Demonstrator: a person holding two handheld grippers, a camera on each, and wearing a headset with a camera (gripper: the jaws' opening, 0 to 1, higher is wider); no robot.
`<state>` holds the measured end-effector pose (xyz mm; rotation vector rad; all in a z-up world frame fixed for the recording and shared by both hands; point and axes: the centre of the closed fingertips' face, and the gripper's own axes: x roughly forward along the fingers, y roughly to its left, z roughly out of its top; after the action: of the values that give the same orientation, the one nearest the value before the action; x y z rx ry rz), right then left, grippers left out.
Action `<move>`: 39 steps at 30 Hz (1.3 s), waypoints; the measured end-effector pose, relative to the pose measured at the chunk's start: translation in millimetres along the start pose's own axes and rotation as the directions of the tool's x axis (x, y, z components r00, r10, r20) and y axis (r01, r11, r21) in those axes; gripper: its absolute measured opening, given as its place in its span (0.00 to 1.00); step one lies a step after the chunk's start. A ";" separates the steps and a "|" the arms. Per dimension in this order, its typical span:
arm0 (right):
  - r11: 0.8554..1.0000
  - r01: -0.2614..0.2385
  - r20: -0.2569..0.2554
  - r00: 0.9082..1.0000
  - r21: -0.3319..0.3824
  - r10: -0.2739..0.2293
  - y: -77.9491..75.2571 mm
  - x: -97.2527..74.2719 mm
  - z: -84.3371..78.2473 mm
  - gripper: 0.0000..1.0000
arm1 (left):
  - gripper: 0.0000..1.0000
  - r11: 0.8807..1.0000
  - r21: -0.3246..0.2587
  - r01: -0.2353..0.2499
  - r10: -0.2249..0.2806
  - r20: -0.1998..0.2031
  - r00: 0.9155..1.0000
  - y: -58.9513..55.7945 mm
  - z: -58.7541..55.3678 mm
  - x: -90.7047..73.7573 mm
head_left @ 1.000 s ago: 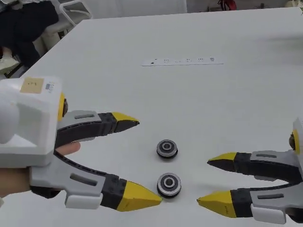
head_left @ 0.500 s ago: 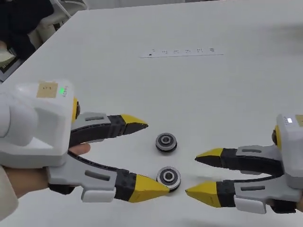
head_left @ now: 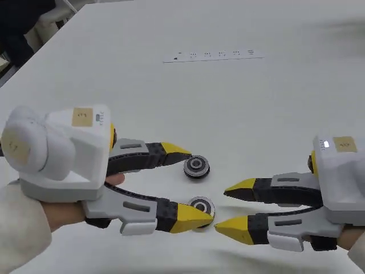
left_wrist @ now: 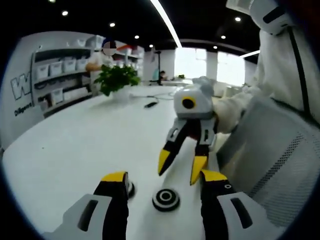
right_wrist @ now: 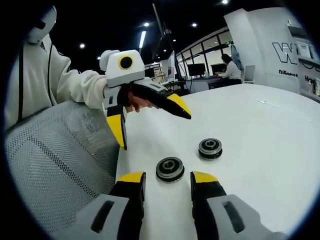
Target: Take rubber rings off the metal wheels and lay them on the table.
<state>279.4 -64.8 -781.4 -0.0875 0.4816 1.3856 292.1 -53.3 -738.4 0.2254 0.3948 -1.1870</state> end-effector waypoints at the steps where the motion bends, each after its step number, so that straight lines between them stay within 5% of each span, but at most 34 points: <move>1: 1.000 -0.002 0.002 1.000 0.001 0.002 -0.1 0.6 0.0 0.32 | 0.57 1.000 -0.006 0.001 -0.001 0.002 1.000 0.5 -1.2 0.6; 14: 0.999 -0.032 -0.031 0.999 -0.034 0.031 1.4 14.6 -5.9 0.25 | 0.39 0.998 -0.059 0.015 -0.015 0.007 1.000 -2.2 -23.6 8.7; 33: 0.998 -0.011 -0.082 0.997 -0.056 0.006 -4.9 20.8 -17.1 0.18 | 0.18 1.000 -0.021 0.018 -0.020 -0.079 0.997 -3.3 -49.4 18.1; 39: 0.998 -0.009 -0.079 0.997 -0.063 0.004 -4.8 21.2 -16.4 0.18 | 0.14 0.999 0.026 0.021 -0.019 -0.079 0.997 -6.1 -48.0 15.5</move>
<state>281.6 -51.8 -805.1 -0.1930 0.5037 1.4074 282.7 -50.8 -788.2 0.2926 0.4508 -1.2060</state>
